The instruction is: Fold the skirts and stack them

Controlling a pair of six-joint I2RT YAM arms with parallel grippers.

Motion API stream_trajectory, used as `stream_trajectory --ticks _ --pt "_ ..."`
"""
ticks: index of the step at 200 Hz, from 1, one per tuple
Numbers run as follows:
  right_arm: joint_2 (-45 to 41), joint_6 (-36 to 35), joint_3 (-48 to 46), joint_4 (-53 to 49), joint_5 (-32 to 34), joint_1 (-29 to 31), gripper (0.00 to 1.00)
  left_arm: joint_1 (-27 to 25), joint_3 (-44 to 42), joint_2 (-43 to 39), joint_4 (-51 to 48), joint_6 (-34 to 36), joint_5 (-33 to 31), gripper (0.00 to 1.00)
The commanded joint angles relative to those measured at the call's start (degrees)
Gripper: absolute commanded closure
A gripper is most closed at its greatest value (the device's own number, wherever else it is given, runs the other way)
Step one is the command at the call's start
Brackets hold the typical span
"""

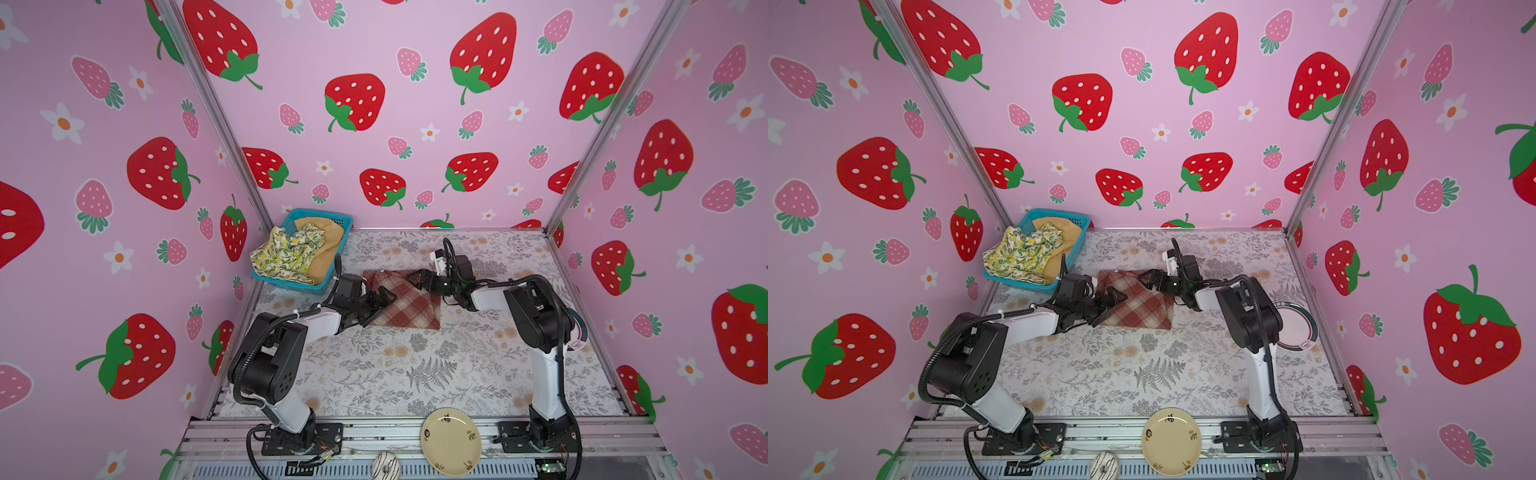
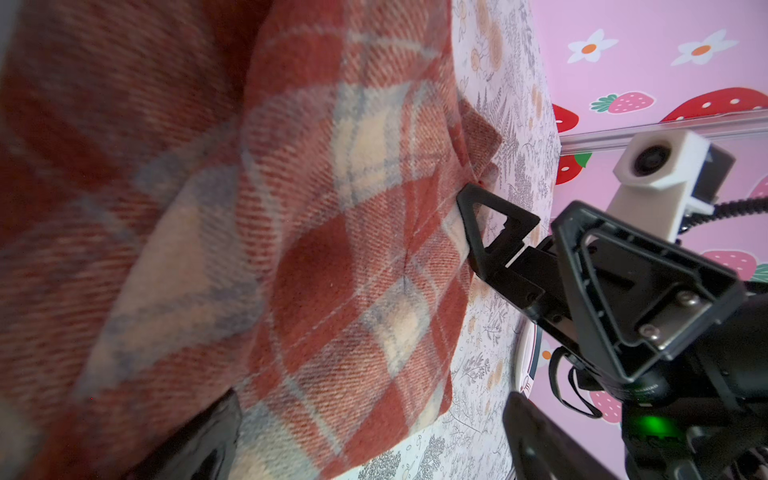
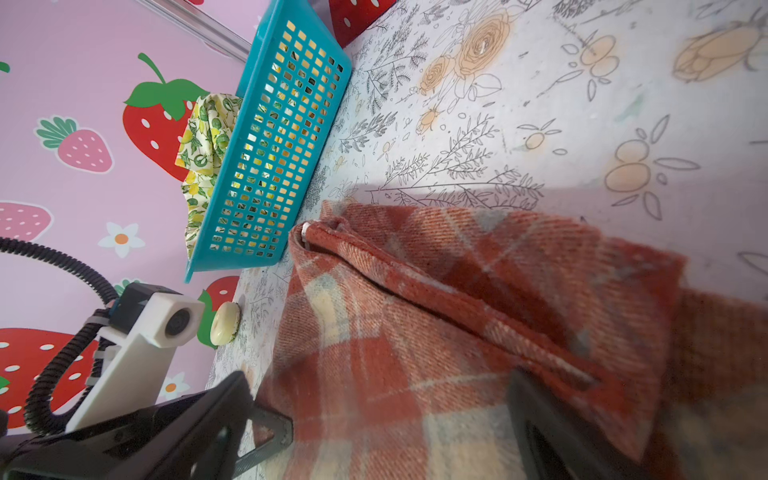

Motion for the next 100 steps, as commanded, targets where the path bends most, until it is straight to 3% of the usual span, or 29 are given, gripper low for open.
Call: stream_trajectory --ticks 1,58,100 --pt "-5.77 -1.12 -3.05 -0.26 2.38 -0.85 0.00 0.86 5.01 0.74 -4.54 0.19 -0.45 0.00" --pt "-19.18 -2.50 -13.66 -0.22 1.49 1.29 0.00 1.74 22.77 9.54 -12.50 3.72 0.11 0.00" --pt "-22.19 -3.49 -17.51 -0.49 2.40 5.88 0.00 2.56 23.02 14.70 -9.19 1.95 1.84 0.01"
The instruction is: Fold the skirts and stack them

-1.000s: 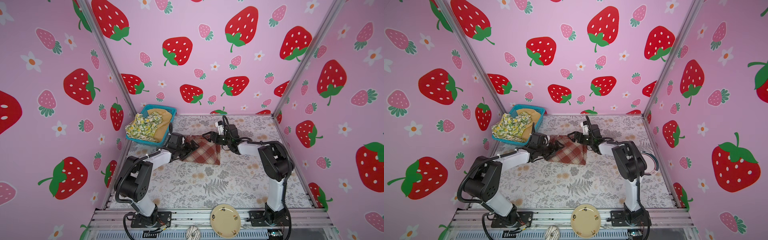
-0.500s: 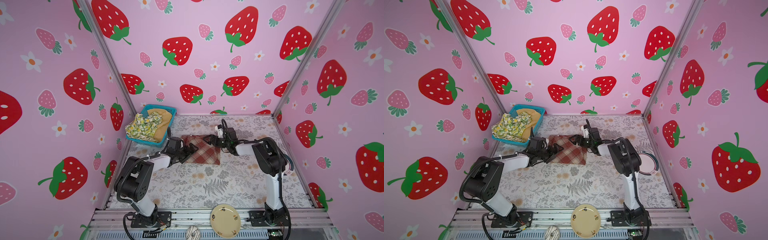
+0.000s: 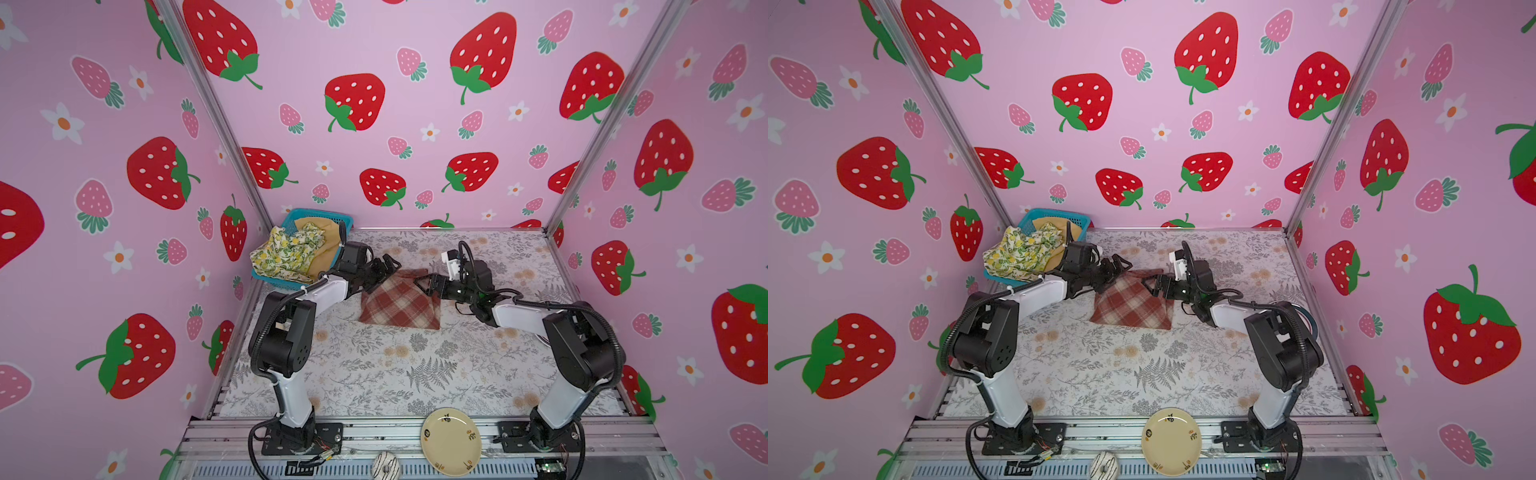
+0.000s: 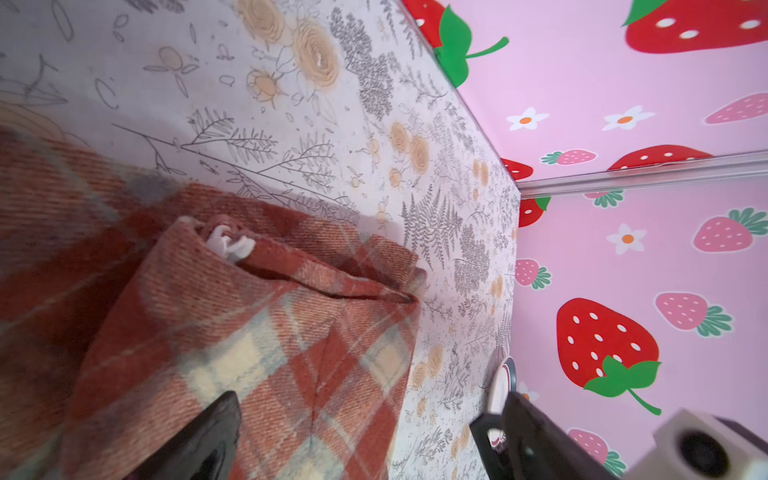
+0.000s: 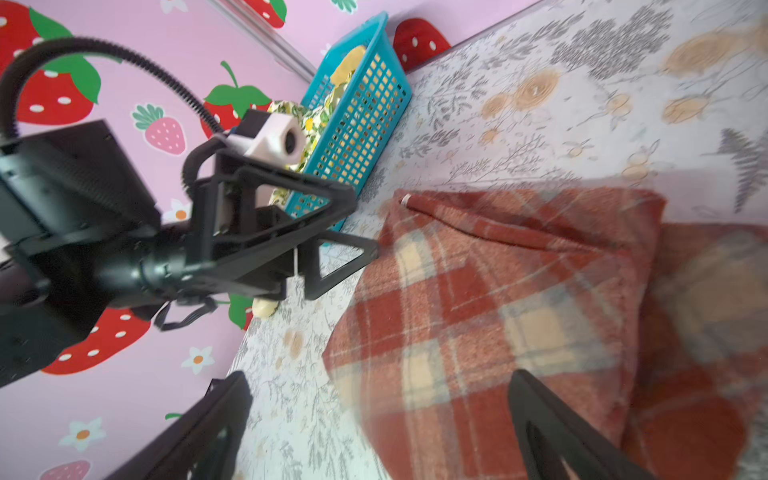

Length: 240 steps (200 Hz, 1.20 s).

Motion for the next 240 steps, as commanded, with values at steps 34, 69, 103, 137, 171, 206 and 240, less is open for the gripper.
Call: stream_trajectory --ticks 34,69,103,137,171,206,240 --pt "1.72 -1.41 -2.48 0.69 2.02 5.70 0.00 1.22 -2.52 4.23 0.91 -0.21 1.66 0.01" --pt "5.17 -0.09 -4.42 2.96 4.71 8.10 0.00 2.53 -1.98 5.64 1.15 0.22 2.71 0.01" --pt "8.22 2.01 -7.10 6.43 5.95 8.92 0.00 3.18 -0.11 3.43 0.06 0.79 3.51 0.01" --pt "9.53 3.35 -8.95 8.14 6.78 9.48 0.00 3.55 4.13 4.02 -2.45 1.71 3.79 0.01" --pt "9.14 3.95 -10.36 8.08 8.28 10.59 0.00 3.61 6.64 7.82 -0.56 0.22 4.89 0.01" --pt "8.74 3.82 -11.21 7.16 9.67 11.71 0.00 3.61 9.78 12.91 0.44 -1.03 5.48 0.02" --pt "6.66 2.13 -10.88 4.30 11.16 11.79 0.00 3.55 10.37 13.08 0.35 -0.81 5.76 0.02"
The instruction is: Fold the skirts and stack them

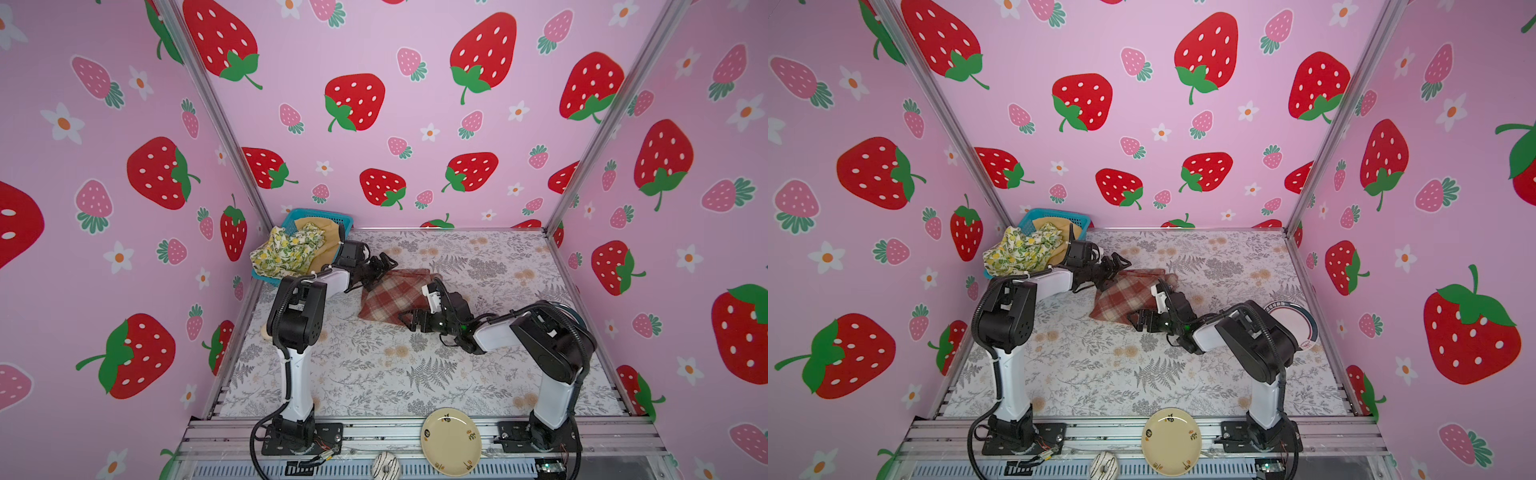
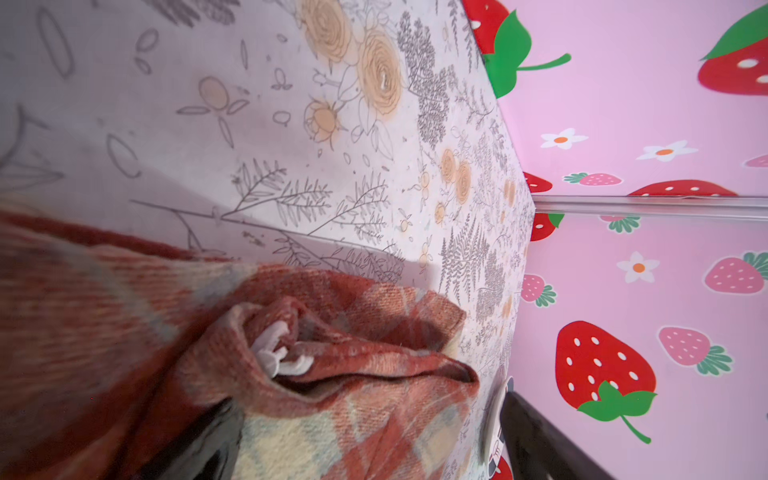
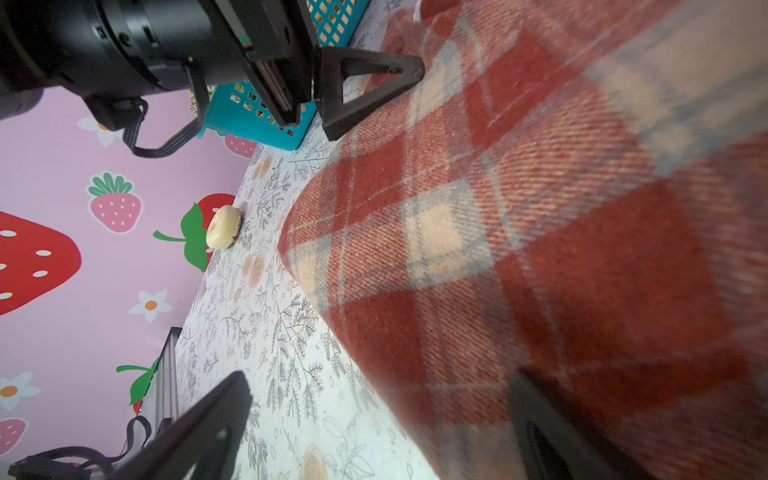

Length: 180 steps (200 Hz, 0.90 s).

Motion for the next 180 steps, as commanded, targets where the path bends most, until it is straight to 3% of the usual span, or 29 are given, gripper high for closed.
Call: stream_trajectory --ticks 1,52,94,131,180 --pt "-0.94 -0.16 -1.43 -7.43 1.58 0.62 0.00 0.06 0.46 0.37 -0.57 -0.25 -0.23 0.02" --pt "-5.68 -5.92 6.63 -19.31 4.37 0.40 0.00 0.14 -6.83 -12.69 -1.15 0.29 -0.84 0.02" --pt "-11.81 -11.59 11.07 -31.87 14.95 -1.17 0.00 0.12 -12.97 -22.38 -1.61 0.31 -1.25 0.01" --pt "-15.54 -15.20 10.63 -39.01 23.14 -4.27 0.00 -0.97 -18.56 -24.53 0.19 0.40 -0.96 0.01" --pt "-12.34 -17.73 11.07 -41.30 20.89 -7.91 0.00 -1.05 -23.67 -21.03 5.36 -0.52 -2.00 0.02"
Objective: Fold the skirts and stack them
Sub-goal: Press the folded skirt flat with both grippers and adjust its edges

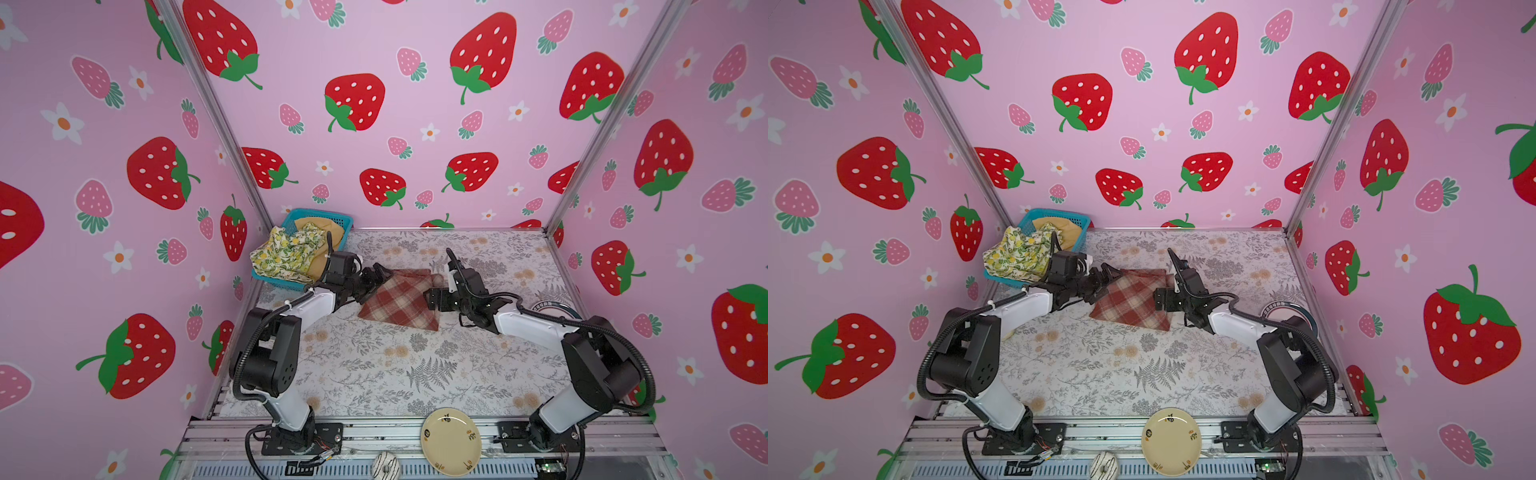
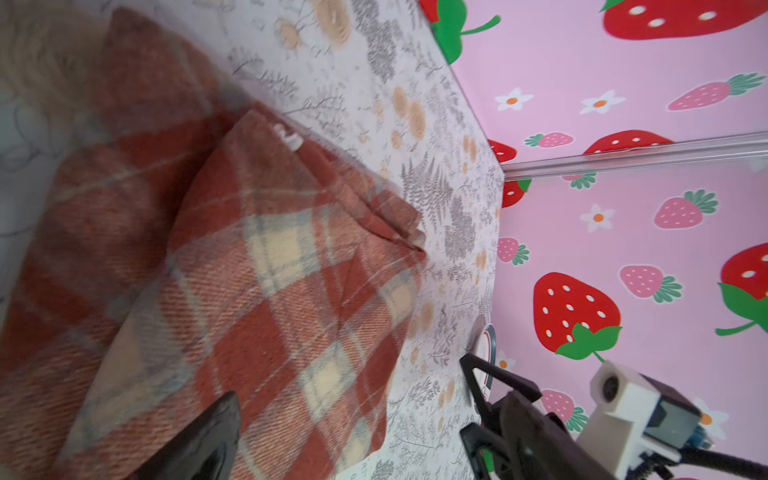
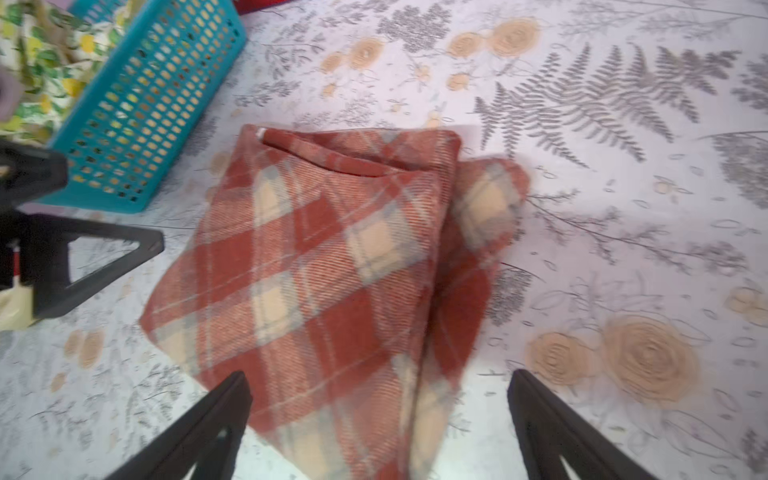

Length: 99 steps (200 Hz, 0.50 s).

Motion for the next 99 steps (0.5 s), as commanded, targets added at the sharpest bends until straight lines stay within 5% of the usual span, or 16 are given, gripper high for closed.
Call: stream_trajectory --ticks 1,99 --pt "2.29 -2.66 0.67 -3.45 0.77 -0.69 0.00 -0.11 -1.82 1.45 3.93 -0.63 -1.19 0.02" --pt "14.40 0.01 5.14 1.25 -6.25 -1.44 0.00 -0.27 -4.89 3.52 5.08 -0.22 -2.46 0.02"
